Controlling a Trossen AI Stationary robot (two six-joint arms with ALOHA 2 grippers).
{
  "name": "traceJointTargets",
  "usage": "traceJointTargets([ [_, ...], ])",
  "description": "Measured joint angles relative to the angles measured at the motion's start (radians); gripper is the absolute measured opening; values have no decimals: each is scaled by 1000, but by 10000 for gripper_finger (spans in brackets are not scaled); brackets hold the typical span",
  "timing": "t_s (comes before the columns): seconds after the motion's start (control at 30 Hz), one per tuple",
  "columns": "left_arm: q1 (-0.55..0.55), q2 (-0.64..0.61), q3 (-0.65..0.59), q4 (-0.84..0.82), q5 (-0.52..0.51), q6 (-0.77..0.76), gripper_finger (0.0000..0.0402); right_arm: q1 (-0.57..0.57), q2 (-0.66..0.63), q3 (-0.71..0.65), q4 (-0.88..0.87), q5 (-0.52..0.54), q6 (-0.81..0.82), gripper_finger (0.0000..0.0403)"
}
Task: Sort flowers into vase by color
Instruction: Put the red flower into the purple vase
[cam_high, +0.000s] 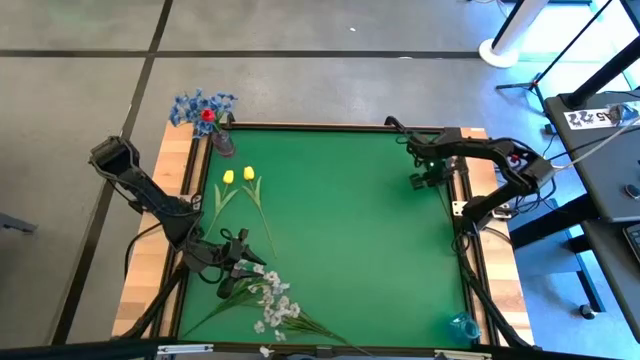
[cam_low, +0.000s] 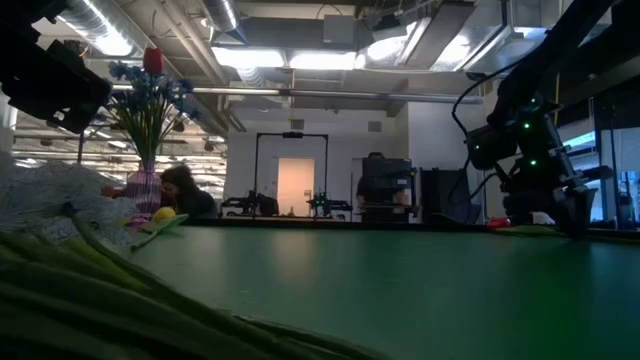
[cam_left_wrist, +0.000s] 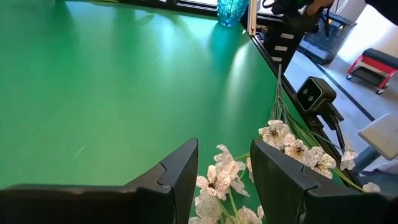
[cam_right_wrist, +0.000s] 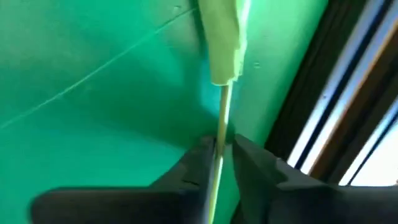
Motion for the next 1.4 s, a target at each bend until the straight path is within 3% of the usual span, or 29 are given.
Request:
traceJointTargets([
  [0.17,0,0,0,25,0,0,143,-50,-1,2,10,-29,-24,9],
  [0.37,0,-1,0,28,-24,8,143,-6,-39,75,-83,-85,-16,16],
  [0.5,0,-1,0,61,-71,50,143,156,-113,143,-66,-112,39,5],
  [0.67,3,-2,0,122,-106,80,143,452,-136,177,164,-176,135,5],
  [0.93,3,-2,0,133,-107,79,143,894,-1,177,541,-179,290,4],
  [1.17,15,-2,0,133,-131,106,143,1045,160,297,572,-87,366,4],
  [1.4,64,-2,1,136,-156,133,143,1093,256,545,603,41,172,4],
])
